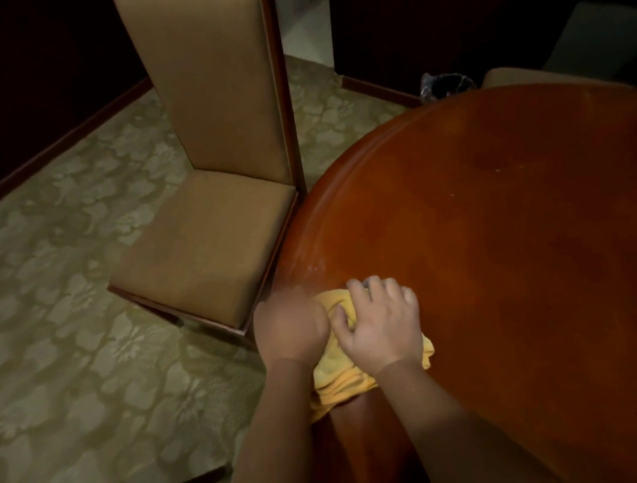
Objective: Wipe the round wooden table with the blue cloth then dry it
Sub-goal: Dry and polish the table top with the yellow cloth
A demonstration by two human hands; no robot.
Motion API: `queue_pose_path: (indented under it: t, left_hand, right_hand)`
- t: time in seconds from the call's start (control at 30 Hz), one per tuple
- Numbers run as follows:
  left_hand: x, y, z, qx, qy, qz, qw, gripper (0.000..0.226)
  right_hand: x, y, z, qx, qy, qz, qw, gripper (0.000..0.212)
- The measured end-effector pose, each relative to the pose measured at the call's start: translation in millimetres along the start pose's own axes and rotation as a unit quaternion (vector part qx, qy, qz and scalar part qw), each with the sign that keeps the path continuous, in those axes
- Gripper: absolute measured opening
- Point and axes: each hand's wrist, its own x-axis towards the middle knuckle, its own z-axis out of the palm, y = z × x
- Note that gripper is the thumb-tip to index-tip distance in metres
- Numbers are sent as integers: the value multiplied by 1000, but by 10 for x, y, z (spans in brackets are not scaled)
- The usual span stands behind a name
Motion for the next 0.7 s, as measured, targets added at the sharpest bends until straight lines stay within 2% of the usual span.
queue_pose_path:
  t: [0.23, 0.37, 0.5, 0.7]
  left_hand:
    - [1056, -80, 355, -24, 21, 80, 996, 26]
    - [1423, -85, 550, -23, 26, 84, 996, 30]
    - [1421, -72, 533, -20, 23, 60, 998, 32]
    - [824, -60, 285, 9, 11, 8, 1000, 32]
  right_hand:
    - [853, 33, 244, -3, 59, 70, 996, 38]
    - [1277, 78, 344, -15, 65, 78, 995, 40]
    - [1352, 116, 338, -7, 48, 61, 997, 42]
    - [912, 89, 191, 12, 28, 0, 1000, 41]
